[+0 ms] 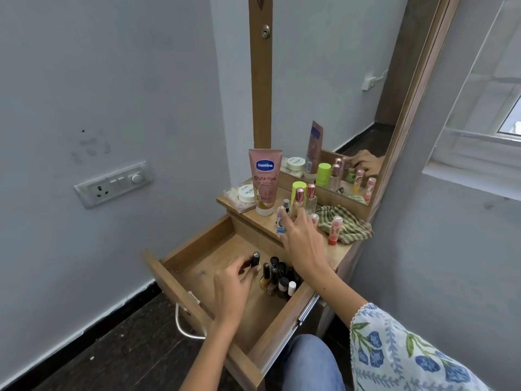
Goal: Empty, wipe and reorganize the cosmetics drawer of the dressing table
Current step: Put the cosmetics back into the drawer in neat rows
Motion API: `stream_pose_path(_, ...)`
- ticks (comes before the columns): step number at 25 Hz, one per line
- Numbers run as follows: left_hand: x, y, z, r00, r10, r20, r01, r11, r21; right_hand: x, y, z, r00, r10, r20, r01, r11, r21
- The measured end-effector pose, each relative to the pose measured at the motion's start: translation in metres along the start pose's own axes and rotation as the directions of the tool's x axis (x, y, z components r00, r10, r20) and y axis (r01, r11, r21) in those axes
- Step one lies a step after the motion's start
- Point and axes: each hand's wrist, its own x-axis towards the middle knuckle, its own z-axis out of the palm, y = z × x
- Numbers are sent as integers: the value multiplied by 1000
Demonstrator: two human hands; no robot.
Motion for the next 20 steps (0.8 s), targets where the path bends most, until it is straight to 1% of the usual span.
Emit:
stream_pose_path(3,0,-4,1,1000,-5,-6,5,1000,-5,-2,5,-1,994,-19,-110,29,996,88)
stream_pose_path(7,0,-8,4,996,-37,85,43,997,-65,-10,9,-8,989,-37,-142,80,947,312)
stream_pose_path(9,0,-9,5,985,-62,158,75,994,-78,-18,12,-12,989,18,-149,56,874,483)
stream_pose_path(11,0,-9,4,956,-124,266,149,986,-73,-30,17,-15,988,65,-141,37,783,621)
stream_pose_path(12,0,-9,4,934,-155,323,186,980,-66,-37,21,-17,988,77,-133,29,756,654)
stream_pose_path(14,1,-9,5,896,-204,395,229,973,-17,-48,27,-18,990,97,-103,-3,742,671)
stream_pose_path(17,4,-4,11,874,-257,413,257,965,56,-59,32,-15,994,103,-45,-47,738,673)
stream_pose_path(20,0,3,22,857,-291,425,290,955,67,-67,34,-13,996,91,-25,-52,748,662)
